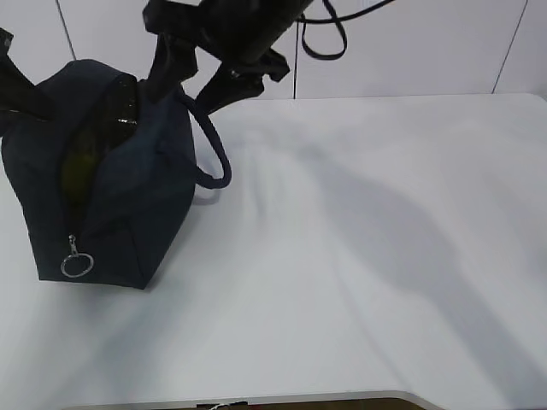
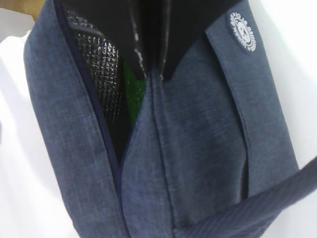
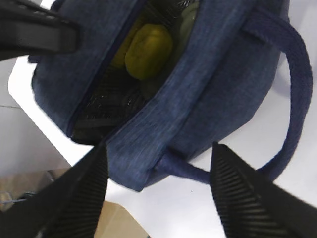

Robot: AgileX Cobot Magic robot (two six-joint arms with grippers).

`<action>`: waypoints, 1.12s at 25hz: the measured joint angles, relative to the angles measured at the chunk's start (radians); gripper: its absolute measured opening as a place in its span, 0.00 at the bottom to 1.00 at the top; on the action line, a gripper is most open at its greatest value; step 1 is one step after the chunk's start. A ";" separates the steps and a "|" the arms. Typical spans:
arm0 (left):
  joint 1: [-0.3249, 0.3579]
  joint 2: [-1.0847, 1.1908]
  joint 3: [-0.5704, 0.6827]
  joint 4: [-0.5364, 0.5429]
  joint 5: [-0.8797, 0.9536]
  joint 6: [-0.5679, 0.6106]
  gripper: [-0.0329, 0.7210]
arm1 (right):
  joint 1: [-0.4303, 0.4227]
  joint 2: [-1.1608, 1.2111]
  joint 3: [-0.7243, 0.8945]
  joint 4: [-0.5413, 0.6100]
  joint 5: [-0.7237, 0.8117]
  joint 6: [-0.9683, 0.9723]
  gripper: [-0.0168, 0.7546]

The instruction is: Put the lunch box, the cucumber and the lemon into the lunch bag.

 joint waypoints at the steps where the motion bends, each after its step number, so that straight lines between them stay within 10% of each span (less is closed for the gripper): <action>1: 0.000 0.003 0.000 0.000 0.000 0.001 0.03 | 0.000 0.015 0.000 0.007 -0.007 0.007 0.69; 28: 0.000 0.019 0.000 -0.036 -0.022 0.038 0.03 | 0.000 0.142 0.000 0.147 -0.120 0.073 0.58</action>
